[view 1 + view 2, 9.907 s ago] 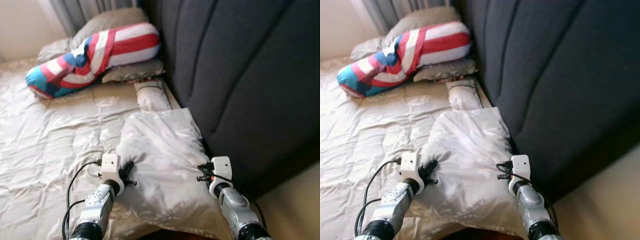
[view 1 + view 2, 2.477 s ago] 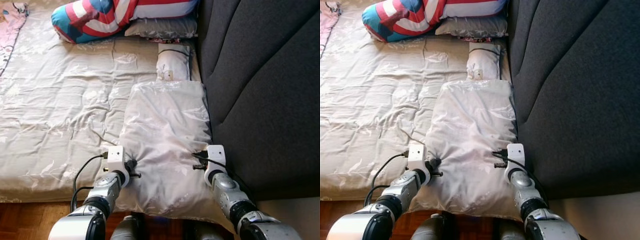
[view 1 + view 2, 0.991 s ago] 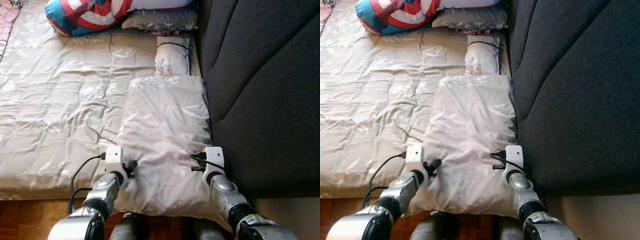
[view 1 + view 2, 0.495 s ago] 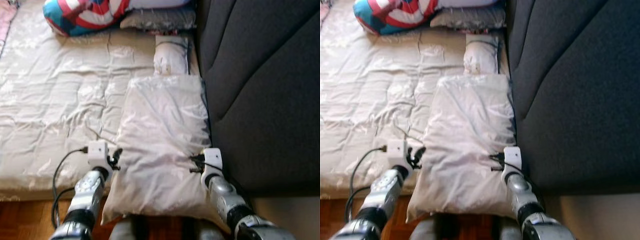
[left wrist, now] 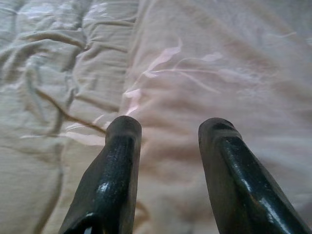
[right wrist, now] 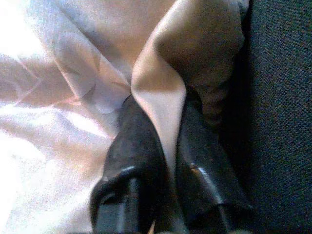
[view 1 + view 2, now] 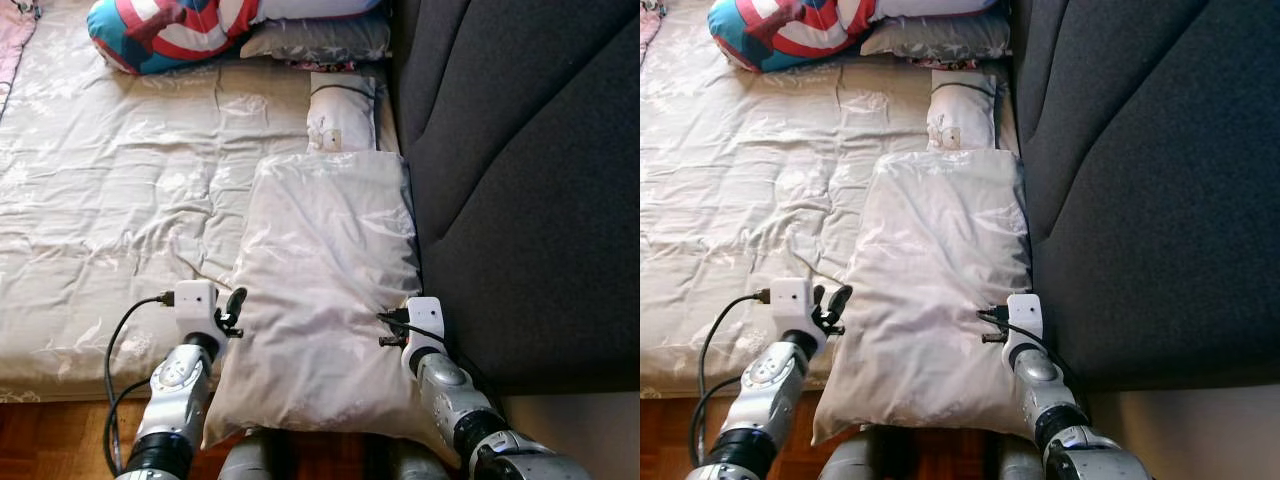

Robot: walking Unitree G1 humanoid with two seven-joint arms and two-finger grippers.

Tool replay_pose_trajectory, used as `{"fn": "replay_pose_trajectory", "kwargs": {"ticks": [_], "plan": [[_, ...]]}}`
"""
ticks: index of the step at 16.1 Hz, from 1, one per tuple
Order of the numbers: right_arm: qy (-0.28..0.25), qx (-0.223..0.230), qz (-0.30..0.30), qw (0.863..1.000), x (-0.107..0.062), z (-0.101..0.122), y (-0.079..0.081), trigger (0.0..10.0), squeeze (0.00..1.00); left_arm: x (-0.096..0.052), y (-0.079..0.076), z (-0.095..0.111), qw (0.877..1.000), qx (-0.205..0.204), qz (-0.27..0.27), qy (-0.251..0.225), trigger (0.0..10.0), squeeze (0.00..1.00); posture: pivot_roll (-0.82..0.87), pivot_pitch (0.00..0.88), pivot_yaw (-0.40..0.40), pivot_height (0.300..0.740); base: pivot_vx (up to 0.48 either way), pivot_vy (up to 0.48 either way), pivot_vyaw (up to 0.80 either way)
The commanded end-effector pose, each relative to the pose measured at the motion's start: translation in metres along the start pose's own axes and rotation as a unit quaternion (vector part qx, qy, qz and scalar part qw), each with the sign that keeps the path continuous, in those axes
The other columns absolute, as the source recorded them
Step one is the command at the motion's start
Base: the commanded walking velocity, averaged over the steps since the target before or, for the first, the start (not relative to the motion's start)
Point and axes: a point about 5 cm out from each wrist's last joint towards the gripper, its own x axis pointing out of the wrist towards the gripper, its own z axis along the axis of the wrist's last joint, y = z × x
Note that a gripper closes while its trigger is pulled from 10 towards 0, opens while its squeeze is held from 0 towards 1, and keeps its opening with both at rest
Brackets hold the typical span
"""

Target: Clean up the room

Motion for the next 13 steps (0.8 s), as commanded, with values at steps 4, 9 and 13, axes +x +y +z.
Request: {"fn": "replay_pose_trajectory", "kwargs": {"ticks": [4,9,13], "plan": [[0.013,0.0,-0.004,1.0,-0.002,-0.009,-0.005,10.0,1.0,-0.006,0.001,-0.009,1.0,-0.008,0.007,0.021,10.0,0.0,0.0,0.329,-0.011,0.74,0.0,0.0,0.0],[-0.025,-0.014,0.003,1.0,-0.002,0.0,-0.006,10.0,1.0,-0.004,-0.005,-0.009,1.0,-0.013,0.006,0.023,10.0,0.0,-0.01,0.303,-0.011,0.74,0.0,0.0,0.0],[-0.107,-0.038,0.017,0.993,-0.004,0.019,-0.008,10.0,0.0,-0.002,-0.007,-0.008,1.0,-0.019,0.008,0.014,10.0,0.0,-0.02,0.248,-0.011,0.74,0.0,0.0,0.0]]}}
